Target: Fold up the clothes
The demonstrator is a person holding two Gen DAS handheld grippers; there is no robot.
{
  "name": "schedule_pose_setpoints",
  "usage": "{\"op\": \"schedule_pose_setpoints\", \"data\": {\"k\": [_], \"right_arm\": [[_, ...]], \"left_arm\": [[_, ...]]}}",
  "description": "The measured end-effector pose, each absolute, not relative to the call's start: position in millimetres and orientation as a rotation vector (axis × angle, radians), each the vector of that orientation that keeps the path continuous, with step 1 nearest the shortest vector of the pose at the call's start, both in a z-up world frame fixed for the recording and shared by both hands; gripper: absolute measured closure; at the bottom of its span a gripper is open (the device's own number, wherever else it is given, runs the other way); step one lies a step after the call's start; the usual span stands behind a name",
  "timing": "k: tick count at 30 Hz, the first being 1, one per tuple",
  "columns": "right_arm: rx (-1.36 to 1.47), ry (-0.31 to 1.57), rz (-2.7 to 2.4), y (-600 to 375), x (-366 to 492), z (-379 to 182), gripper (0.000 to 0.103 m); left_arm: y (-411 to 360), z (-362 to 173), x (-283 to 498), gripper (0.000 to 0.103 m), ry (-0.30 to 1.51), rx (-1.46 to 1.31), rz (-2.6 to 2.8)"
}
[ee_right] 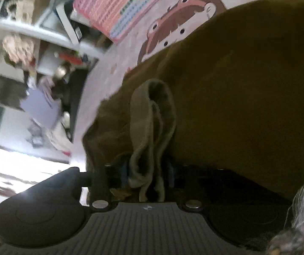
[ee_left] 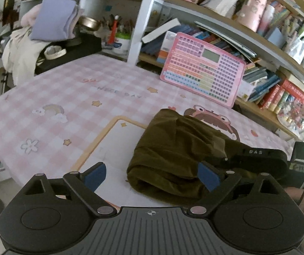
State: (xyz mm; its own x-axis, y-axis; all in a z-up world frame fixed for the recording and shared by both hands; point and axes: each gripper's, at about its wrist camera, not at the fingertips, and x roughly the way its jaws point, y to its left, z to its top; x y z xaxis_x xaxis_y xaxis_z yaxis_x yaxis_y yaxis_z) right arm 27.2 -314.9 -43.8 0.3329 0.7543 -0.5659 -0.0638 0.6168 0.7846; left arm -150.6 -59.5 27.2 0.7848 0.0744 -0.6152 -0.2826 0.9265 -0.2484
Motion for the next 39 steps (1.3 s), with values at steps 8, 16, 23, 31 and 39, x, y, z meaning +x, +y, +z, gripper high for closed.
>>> {"op": "schedule_pose_setpoints", "data": {"k": [8,16,23,31,39], "right_arm": [[0.606,1.002,0.629,-343,2,-17,0.052],[0.429,0.892,0.531,-373,-38,1,0.045],[0.361,0.874,0.333,-395,-69,-2,0.04],[0.361,0.876,0.14,-396,-96,-1,0.034],[0.312,0.914,0.048,-385,-130,1,0.034]], "left_arm": [[-73,24,-140,0.008,0.641,-0.34,0.152],[-105,23,-121,0.008,0.666,-0.27,0.044],[-135,27,-114,0.008,0.683,-0.1,-0.058],[-143,24,-126,0.008,0.697,0.013,-0.168],[-134,9,-133,0.007,0.751,-0.036,-0.213]]}}
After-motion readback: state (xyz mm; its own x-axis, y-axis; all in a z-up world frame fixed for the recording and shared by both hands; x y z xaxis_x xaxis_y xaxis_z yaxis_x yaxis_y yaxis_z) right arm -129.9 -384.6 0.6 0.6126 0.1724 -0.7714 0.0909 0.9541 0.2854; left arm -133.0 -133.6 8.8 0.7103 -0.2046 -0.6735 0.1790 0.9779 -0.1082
